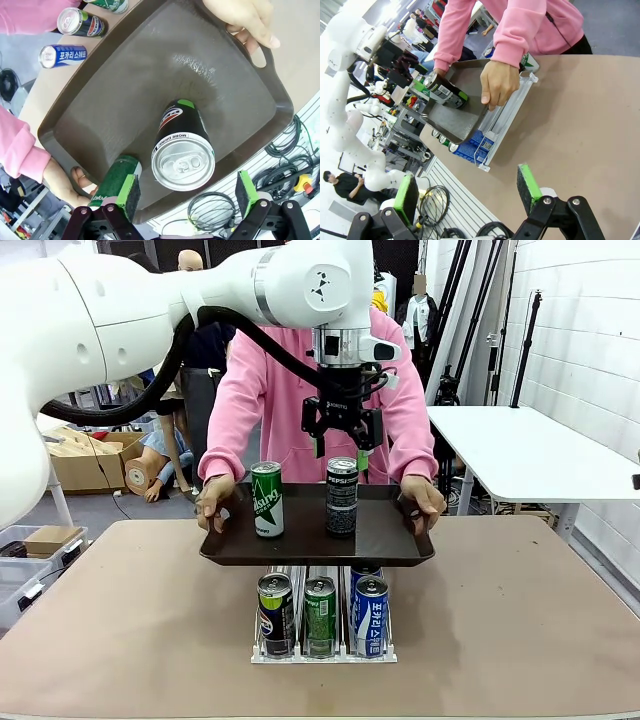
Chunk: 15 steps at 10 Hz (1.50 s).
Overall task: Retrieve and hand over the desired beverage to the person.
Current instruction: Place the picked can on the Handle tray extended by the person.
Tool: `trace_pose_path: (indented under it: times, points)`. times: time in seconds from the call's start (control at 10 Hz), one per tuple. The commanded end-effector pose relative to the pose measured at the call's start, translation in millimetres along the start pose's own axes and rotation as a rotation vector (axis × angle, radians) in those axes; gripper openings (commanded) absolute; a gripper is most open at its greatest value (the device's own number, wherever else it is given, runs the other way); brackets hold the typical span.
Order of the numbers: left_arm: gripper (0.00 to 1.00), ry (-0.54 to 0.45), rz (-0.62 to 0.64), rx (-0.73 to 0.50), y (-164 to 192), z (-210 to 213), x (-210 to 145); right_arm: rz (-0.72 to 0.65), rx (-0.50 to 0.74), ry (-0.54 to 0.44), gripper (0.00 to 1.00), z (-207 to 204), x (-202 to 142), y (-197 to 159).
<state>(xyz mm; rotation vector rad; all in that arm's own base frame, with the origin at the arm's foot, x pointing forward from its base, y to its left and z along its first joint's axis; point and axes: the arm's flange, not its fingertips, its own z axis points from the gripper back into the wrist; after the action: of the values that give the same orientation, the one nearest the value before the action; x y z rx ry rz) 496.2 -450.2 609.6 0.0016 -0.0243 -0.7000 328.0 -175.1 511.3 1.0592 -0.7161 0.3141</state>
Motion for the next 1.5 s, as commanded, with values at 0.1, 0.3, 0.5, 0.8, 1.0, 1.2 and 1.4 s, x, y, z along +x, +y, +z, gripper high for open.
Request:
trace_pose_path:
  times: [0.1,0.3,0.5,0.8,1.0,1.2,1.4]
  points:
    - [1.0,-0.071,0.076,-0.061,17.0,34.2,-24.5,0.007,0.02,-0.024,1.0,-0.8,2.5,0.1]
    - [1.0,-0.118,0.122,-0.053,29.8,58.0,-51.9,0.007,0.02,-0.024,1.0,-0.8,2.5,0.1]
    - [1.0,-0.19,0.23,-0.055,56.1,82.3,-104.8,0.007,0.02,-0.024,1.0,-0.8,2.5,0.1]
    - [1.0,-0.253,0.417,-0.26,144.1,81.9,-181.8,0.007,0.02,-0.024,1.0,-0.8,2.5,0.1]
    - [1.0,-0.273,0.497,-0.411,201.9,54.2,-230.2,0.007,0.02,-0.024,1.0,-0.8,2.5,0.1]
    - [1.0,-0.357,0.597,-0.585,265.6,13.3,-279.7,0.007,0.02,-0.024,1.0,-0.8,2.5,0.1]
    - [1.0,-0.472,0.652,-0.772,321.1,-9.6,-317.2,0.007,0.02,-0.024,1.0,-0.8,2.5,0.1]
